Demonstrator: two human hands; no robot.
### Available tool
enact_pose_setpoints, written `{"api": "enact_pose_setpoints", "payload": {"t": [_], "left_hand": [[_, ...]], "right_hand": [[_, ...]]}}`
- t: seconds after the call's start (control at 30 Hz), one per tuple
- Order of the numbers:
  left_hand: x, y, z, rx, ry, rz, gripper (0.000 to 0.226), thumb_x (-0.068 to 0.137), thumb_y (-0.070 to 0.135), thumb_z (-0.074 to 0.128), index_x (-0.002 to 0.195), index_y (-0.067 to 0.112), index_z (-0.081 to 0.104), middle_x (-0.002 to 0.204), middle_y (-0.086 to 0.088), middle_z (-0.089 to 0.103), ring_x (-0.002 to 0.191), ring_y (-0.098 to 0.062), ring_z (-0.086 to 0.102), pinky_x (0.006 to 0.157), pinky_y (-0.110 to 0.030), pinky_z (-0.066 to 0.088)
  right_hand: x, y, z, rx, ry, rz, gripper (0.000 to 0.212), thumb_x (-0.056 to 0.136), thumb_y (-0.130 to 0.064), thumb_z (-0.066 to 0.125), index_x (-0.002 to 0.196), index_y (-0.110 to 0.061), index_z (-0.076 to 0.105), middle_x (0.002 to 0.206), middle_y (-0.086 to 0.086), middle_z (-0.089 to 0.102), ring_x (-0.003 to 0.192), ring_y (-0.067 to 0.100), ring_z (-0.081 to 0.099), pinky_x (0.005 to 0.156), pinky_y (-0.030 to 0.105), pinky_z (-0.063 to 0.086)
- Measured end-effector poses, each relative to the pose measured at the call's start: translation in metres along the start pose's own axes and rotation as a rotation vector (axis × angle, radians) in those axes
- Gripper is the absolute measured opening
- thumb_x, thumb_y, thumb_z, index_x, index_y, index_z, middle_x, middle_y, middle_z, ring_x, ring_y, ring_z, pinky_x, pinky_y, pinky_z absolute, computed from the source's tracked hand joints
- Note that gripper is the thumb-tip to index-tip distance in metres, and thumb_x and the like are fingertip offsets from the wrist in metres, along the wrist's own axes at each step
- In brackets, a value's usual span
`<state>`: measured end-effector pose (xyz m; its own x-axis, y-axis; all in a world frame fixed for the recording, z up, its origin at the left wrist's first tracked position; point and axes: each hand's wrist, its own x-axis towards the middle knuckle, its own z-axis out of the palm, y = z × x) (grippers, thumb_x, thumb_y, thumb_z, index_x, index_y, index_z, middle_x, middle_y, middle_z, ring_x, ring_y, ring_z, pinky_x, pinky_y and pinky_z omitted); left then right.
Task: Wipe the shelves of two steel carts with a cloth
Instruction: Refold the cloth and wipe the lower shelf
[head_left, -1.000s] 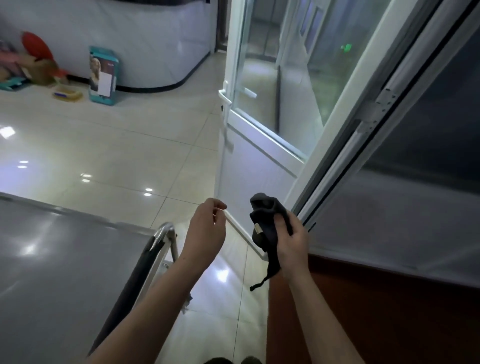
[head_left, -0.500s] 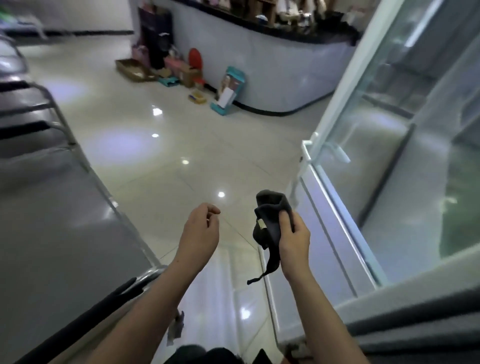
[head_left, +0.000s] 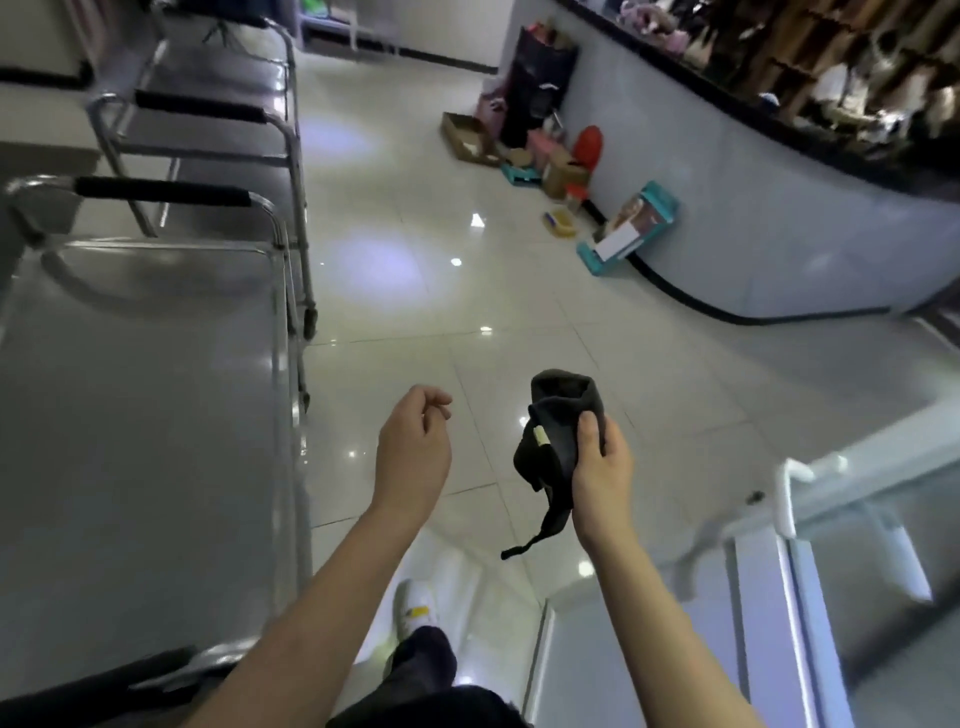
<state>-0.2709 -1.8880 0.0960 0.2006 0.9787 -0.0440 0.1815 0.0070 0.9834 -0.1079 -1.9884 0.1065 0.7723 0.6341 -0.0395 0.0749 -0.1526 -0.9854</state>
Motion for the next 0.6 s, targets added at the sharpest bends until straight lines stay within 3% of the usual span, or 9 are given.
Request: {"api": "enact_pose_setpoints", "payload": {"t": [0.13, 0.2, 0.27, 0.4, 0.53, 0.6], "left_hand": [[0.098, 0.029, 0.058, -0.029, 0.014, 0.012, 0.025, 0.104, 0.013, 0.04, 0.102, 0.026, 0.061, 0.099, 0.007, 0.064, 0.085, -0.006, 0.061, 0.067, -0.014, 0.047], [0.142, 0.038, 0.078, -0.031, 0.039, 0.006, 0.025, 0.104, 0.013, 0.039, 0.102, 0.025, 0.061, 0.098, 0.007, 0.064, 0.084, -0.006, 0.06, 0.067, -0.015, 0.048], [0.181, 0.043, 0.093, -0.027, 0.069, 0.005, 0.025, 0.105, 0.016, 0.039, 0.101, 0.027, 0.061, 0.098, 0.008, 0.065, 0.083, -0.004, 0.06, 0.064, -0.013, 0.046], [0.235, 0.04, 0.097, 0.033, 0.153, -0.034, 0.024, 0.104, 0.016, 0.041, 0.099, 0.029, 0.061, 0.098, 0.009, 0.065, 0.084, -0.006, 0.061, 0.069, -0.022, 0.049], [0.284, 0.024, 0.083, 0.103, 0.324, -0.086, 0.025, 0.103, 0.013, 0.042, 0.097, 0.03, 0.059, 0.098, 0.01, 0.065, 0.088, 0.001, 0.061, 0.067, -0.012, 0.04], [0.305, 0.017, 0.075, 0.121, 0.418, -0.096, 0.023, 0.103, 0.014, 0.042, 0.099, 0.029, 0.059, 0.098, 0.01, 0.064, 0.092, -0.001, 0.061, 0.072, -0.017, 0.044]], "right_hand": [[0.105, -0.024, 0.01, -0.079, -0.068, -0.017, 0.022, 0.111, -0.031, 0.049, 0.114, -0.024, 0.07, 0.105, -0.004, 0.075, 0.098, 0.014, 0.071, 0.079, 0.024, 0.056], [0.152, -0.032, 0.017, -0.098, -0.089, -0.028, 0.023, 0.111, -0.032, 0.049, 0.11, -0.021, 0.069, 0.1, -0.001, 0.073, 0.089, 0.014, 0.069, 0.07, 0.019, 0.053], [0.2, -0.037, 0.03, -0.109, -0.102, -0.049, 0.026, 0.11, -0.034, 0.05, 0.104, -0.018, 0.069, 0.092, 0.001, 0.069, 0.08, 0.013, 0.063, 0.067, 0.022, 0.051], [0.279, -0.033, 0.074, -0.056, -0.149, -0.001, 0.031, 0.109, -0.035, 0.052, 0.096, -0.011, 0.067, 0.084, 0.002, 0.062, 0.076, 0.016, 0.057, 0.069, 0.034, 0.047], [0.344, -0.03, 0.138, -0.014, -0.295, 0.03, 0.032, 0.109, -0.035, 0.053, 0.091, -0.01, 0.064, 0.079, 0.001, 0.057, 0.072, 0.016, 0.052, 0.069, 0.037, 0.042], [0.372, -0.029, 0.174, -0.001, -0.402, 0.033, 0.028, 0.108, -0.035, 0.053, 0.094, -0.015, 0.068, 0.083, 0.001, 0.063, 0.075, 0.017, 0.057, 0.071, 0.037, 0.047]]}}
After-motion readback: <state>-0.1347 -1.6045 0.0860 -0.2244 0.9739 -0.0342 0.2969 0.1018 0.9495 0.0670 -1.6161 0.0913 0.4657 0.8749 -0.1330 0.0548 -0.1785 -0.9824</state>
